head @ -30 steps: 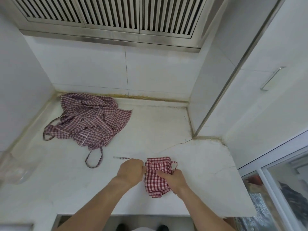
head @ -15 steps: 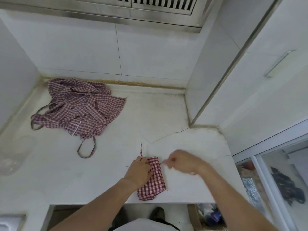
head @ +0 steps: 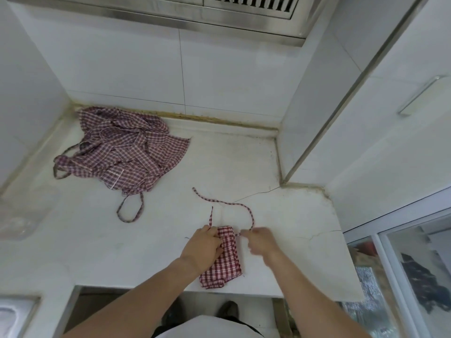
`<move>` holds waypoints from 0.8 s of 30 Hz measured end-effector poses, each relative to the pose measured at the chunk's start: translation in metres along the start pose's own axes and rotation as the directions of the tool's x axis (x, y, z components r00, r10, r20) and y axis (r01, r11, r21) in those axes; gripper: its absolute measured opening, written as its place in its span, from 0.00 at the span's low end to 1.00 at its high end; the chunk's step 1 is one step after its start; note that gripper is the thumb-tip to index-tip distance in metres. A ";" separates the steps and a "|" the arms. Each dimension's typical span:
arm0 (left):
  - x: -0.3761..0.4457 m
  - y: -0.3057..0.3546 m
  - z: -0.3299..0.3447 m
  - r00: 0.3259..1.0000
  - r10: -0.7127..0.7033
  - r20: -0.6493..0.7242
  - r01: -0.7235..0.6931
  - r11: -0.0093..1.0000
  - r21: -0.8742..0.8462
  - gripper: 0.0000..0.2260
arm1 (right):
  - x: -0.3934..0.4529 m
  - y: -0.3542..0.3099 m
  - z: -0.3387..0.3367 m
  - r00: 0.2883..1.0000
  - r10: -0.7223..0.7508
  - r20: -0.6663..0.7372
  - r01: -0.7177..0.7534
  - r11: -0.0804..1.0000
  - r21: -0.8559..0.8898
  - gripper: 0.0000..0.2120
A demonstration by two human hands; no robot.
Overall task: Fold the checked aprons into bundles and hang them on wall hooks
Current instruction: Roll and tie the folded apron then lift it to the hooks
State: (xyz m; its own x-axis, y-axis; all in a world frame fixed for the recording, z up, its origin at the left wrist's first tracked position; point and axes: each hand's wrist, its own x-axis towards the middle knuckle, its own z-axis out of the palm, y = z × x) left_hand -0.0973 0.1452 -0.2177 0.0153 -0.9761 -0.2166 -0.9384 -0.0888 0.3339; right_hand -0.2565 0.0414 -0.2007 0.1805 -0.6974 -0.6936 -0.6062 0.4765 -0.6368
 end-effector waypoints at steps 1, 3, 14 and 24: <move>0.000 0.000 0.000 1.000 0.005 -0.006 -0.005 1.000 -0.001 0.15 | 0.000 0.009 0.009 0.999 -0.032 0.011 0.033 0.999 -0.019 0.11; -0.001 0.000 0.001 1.000 0.005 -0.011 -0.005 1.000 -0.002 0.15 | 0.001 0.015 0.017 0.992 -0.128 0.002 0.128 0.988 -0.091 0.18; -0.002 -0.001 0.000 0.999 0.012 -0.047 -0.015 0.998 -0.066 0.13 | -0.023 0.002 0.040 0.798 -0.602 -0.027 0.594 0.793 -0.138 0.02; -0.006 -0.007 -0.024 0.996 -0.083 -0.036 0.064 0.927 -0.369 0.10 | -0.024 0.015 0.060 0.762 -0.641 0.094 0.612 0.665 -0.428 0.13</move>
State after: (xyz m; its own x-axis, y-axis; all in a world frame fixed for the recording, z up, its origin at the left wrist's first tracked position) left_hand -0.0823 0.1470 -0.1965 0.1052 -0.9719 -0.2104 -0.7416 -0.2176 0.6345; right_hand -0.2229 0.0971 -0.2139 0.5991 -0.7861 -0.1518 -0.6239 -0.3396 -0.7039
